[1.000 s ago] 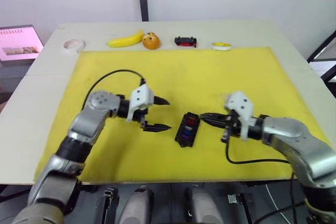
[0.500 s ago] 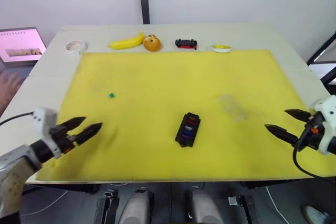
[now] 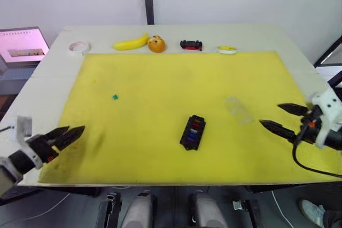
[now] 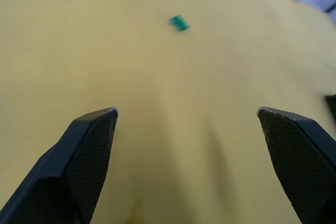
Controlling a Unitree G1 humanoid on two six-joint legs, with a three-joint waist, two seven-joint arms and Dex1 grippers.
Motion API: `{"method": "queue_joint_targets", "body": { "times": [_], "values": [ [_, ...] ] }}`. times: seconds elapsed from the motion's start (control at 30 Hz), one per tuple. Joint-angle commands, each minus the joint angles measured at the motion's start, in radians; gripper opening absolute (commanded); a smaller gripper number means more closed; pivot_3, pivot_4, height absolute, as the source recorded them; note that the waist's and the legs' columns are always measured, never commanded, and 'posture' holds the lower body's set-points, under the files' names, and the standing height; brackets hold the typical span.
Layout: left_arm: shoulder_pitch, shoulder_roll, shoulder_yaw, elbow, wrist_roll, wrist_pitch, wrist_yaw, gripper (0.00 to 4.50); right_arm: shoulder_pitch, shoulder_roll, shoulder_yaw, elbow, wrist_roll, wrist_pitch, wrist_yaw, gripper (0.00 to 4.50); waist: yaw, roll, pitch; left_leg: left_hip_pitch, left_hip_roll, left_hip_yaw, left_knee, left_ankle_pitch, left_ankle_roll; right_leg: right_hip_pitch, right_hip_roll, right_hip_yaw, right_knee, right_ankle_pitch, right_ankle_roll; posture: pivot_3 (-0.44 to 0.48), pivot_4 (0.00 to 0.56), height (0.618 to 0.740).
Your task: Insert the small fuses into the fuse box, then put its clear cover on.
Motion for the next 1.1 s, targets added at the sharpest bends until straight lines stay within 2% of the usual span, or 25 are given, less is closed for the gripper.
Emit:
{"method": "queue_joint_targets", "body": {
  "times": [0.03,0.23,0.33,0.43,0.53,0.57,0.77,1.1],
  "values": [
    [-0.115,0.076,-0.094,0.089,-0.03,0.11,0.006,4.5,-0.1,0.004,0.08,-0.116,0.118,0.063,-0.035,4.49,-0.001,0.0,0.0,0.0,0.0,0.0,0.0,0.0,0.0,0.0,0.0,0.0,0.0,0.0,0.0,0.0,0.15,0.74],
    [-0.432,0.109,-0.165,0.405,-0.044,0.286,0.048,4.5,-0.294,0.043,0.284,-0.16,0.166,0.088,-0.086,4.49,-0.001,-0.001,0.0,-0.002,-0.001,0.0,-0.001,0.0,0.0,-0.004,0.002,-0.001,0.001,0.0,0.0,0.0,0.15,0.74],
    [-0.647,0.087,-0.162,0.656,-0.015,0.347,0.111,4.5,-0.415,0.108,0.409,-0.141,0.149,0.084,-0.122,4.49,-0.002,-0.002,0.001,-0.003,-0.002,0.0,-0.001,0.001,-0.001,-0.005,0.003,-0.001,0.001,0.001,0.001,0.0,0.15,0.74],
    [-0.747,0.071,-0.157,0.789,0.004,0.372,0.132,4.5,-0.463,0.149,0.494,-0.128,0.106,0.067,-0.14,4.49,-0.003,-0.002,0.001,-0.004,-0.002,0.0,-0.001,0.001,-0.001,-0.007,0.003,-0.002,0.002,0.001,0.002,0.0,0.15,0.74],
    [-0.795,0.058,-0.16,0.862,0.034,0.346,0.146,4.5,-0.484,0.175,0.547,-0.126,0.079,0.053,-0.15,4.49,-0.004,-0.002,0.001,-0.004,-0.003,0.001,-0.001,0.002,-0.002,-0.009,0.001,-0.001,0.002,0.001,0.002,0.0,0.15,0.74],
    [-0.811,0.052,-0.155,0.887,0.039,0.347,0.151,4.5,-0.492,0.183,0.563,-0.124,0.07,0.048,-0.152,4.49,-0.006,-0.002,0.001,-0.006,-0.003,0.002,-0.001,0.004,-0.007,-0.011,0.001,-0.001,0.002,0.001,0.002,0.0,0.15,0.74],
    [-0.856,0.016,-0.198,0.986,0.098,0.315,0.103,4.5,-0.544,0.232,0.678,-0.096,-0.032,0.004,-0.164,4.49,-0.005,-0.003,0.0,-0.016,-0.003,0.002,0.003,0.006,-0.01,-0.022,0.001,-0.001,0.011,0.001,0.002,0.0,0.15,0.74],
    [-0.898,-0.011,-0.257,1.13,0.203,0.204,-0.013,4.5,-0.541,0.265,0.698,-0.109,-0.064,0.013,-0.177,4.49,-0.001,-0.003,0.0,-0.021,-0.004,0.002,0.006,0.006,-0.01,-0.029,0.0,-0.001,0.017,0.001,0.002,0.0,0.15,0.74]
  ]
}}
